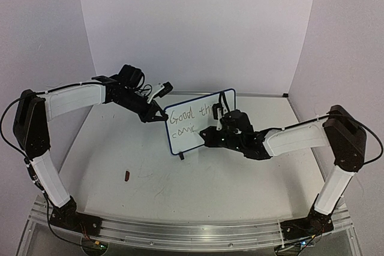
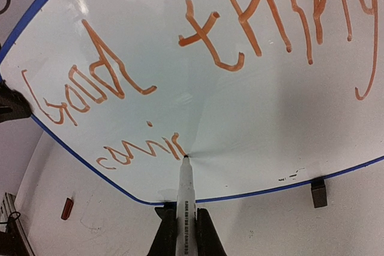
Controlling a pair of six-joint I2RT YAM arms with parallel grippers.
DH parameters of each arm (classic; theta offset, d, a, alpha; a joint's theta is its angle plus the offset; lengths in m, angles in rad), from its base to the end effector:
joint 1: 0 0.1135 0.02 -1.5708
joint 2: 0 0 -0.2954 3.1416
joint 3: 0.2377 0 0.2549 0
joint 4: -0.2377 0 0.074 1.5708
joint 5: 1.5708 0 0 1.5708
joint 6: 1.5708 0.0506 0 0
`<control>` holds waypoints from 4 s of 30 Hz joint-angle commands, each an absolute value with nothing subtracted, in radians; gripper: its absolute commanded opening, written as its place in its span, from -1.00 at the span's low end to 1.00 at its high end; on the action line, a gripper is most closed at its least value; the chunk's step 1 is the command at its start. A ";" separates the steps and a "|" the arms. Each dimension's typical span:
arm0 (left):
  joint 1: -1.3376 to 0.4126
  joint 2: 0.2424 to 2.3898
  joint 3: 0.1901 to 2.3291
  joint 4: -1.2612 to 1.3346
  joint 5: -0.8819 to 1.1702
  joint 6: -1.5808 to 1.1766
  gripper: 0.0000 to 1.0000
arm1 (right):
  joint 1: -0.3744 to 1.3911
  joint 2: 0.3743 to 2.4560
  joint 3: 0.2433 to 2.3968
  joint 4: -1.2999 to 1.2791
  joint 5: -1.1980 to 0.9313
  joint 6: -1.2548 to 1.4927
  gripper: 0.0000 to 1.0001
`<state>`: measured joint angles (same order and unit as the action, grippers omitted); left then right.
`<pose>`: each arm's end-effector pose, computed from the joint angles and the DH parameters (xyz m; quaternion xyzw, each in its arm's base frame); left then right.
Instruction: Write a sentence on the whiteboard
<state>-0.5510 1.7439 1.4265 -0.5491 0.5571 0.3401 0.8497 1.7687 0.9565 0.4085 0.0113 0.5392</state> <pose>0.3274 -0.2326 0.2951 0.4745 0.7735 -0.2916 0.3026 0.2689 0.3050 0.2157 -0.1260 0.8249 0.3490 0.4264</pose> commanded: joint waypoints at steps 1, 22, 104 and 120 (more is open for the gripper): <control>-0.557 1.787 1.411 -0.650 0.453 0.391 -1.00 | 0.849 1.773 0.983 0.417 0.044 0.537 -1.00; -0.558 1.786 1.413 -0.651 0.456 0.392 -1.00 | 0.849 1.702 0.982 0.425 0.073 0.525 -1.00; -0.560 1.781 1.409 -0.652 0.445 0.391 -1.00 | 0.769 1.676 0.868 0.530 -0.083 0.561 -1.00; -0.560 1.784 1.409 -0.652 0.445 0.394 -1.00 | 0.755 1.719 0.893 0.561 -0.073 0.575 -1.00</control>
<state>-0.5537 1.7439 1.4265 -0.5488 0.5529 0.3420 0.7616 1.7078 0.8571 0.5141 -0.0765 0.5663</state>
